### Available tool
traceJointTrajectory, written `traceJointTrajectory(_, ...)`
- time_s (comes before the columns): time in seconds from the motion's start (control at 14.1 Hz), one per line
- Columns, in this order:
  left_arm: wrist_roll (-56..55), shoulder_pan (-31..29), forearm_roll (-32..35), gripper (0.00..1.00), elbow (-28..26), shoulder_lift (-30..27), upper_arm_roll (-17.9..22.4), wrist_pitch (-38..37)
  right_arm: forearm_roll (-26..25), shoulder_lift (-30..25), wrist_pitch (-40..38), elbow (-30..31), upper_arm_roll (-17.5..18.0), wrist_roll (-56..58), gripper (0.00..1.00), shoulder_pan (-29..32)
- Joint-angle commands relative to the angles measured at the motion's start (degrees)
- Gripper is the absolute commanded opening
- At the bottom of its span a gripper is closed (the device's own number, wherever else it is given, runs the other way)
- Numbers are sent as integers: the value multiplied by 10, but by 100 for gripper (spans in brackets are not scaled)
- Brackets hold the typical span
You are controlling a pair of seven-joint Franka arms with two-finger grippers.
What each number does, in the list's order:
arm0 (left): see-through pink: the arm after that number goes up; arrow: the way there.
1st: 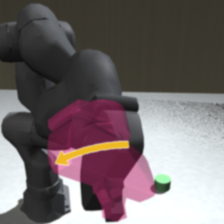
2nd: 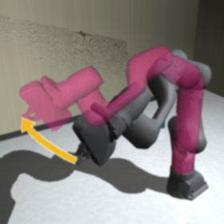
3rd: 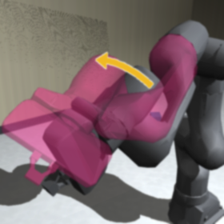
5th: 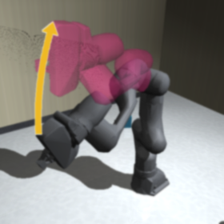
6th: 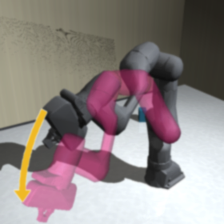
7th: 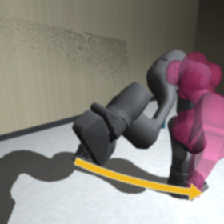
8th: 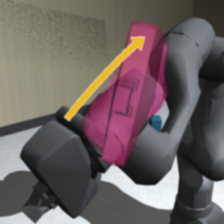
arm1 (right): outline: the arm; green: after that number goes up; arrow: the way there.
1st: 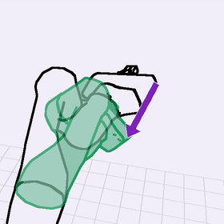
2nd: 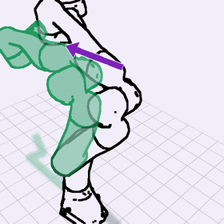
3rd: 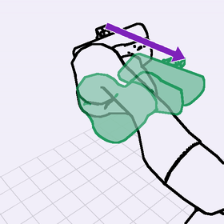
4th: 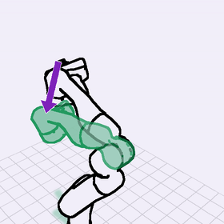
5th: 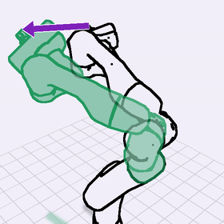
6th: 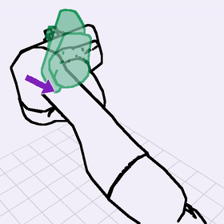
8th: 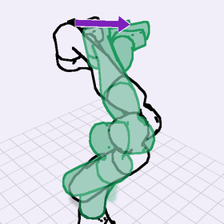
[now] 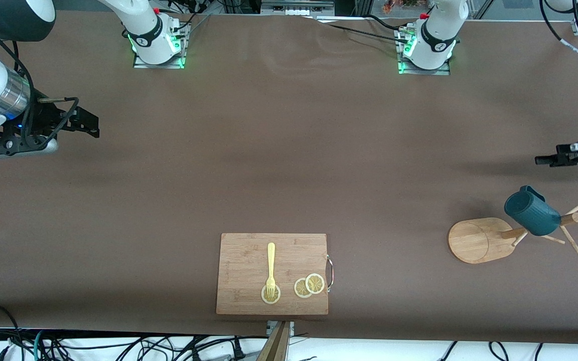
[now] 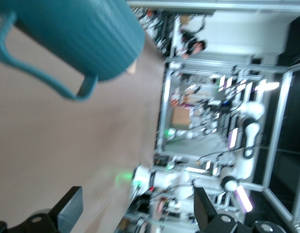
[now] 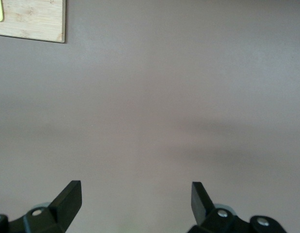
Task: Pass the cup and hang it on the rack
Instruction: 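Open the left gripper and draw it back from the mug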
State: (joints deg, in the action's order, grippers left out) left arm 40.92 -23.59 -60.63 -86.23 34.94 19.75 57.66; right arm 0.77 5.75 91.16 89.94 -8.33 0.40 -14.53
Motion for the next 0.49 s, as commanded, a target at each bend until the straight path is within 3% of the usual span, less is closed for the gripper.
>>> traceJointTrajectory(0.0, 6, 42, 93, 100, -22, -71, 0, 17, -8, 0, 1, -3, 2, 7, 100, -1)
traceJointTrajectory(0.21, 2, 83, 208, 100, -12, -131, -15, 87, -8, 0, 1, -3, 2, 7, 100, -1)
traceJointTrajectory(0.42, -48, 127, 327, 100, -11, -180, -58, 147, -8, 0, 1, -3, 2, 7, 100, -1)
